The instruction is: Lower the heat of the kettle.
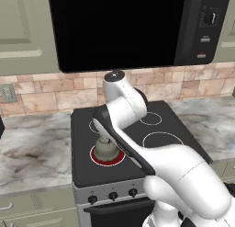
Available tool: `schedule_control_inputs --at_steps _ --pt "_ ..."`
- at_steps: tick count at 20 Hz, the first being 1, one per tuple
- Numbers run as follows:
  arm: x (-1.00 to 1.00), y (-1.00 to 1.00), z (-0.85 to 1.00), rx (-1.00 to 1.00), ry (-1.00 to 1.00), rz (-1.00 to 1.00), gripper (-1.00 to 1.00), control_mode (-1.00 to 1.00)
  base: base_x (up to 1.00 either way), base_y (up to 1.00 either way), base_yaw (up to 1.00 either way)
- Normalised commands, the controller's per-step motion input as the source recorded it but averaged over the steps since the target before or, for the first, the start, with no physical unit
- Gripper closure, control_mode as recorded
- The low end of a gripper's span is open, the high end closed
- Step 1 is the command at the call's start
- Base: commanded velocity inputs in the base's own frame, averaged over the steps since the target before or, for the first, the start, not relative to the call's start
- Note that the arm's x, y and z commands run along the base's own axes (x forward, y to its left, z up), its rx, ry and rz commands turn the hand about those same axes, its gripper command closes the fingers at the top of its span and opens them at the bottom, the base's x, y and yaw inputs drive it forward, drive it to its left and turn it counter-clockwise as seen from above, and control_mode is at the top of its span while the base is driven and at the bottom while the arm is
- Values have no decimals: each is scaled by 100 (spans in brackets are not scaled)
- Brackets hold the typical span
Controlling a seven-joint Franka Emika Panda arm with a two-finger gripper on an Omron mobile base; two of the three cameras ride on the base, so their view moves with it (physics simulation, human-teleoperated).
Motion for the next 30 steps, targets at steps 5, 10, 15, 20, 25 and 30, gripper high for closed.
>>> schedule_control_inputs --at_steps 5,10,15,20,25,30 --pt "-10 75 -30 -10 -1 43 -100 -100 0 0 0" --pt "-28 23 -42 -5 -10 19 -100 -100 0 0 0" --pt "-49 14 -58 -2 -6 17 -100 -100 0 0 0" --pt "-40 36 -52 -11 -1 24 -100 -100 0 0 0" --pt "-32 45 -52 -23 0 25 -100 -100 0 0 0" --pt "-36 41 -47 -31 0 25 -100 -100 0 0 0"
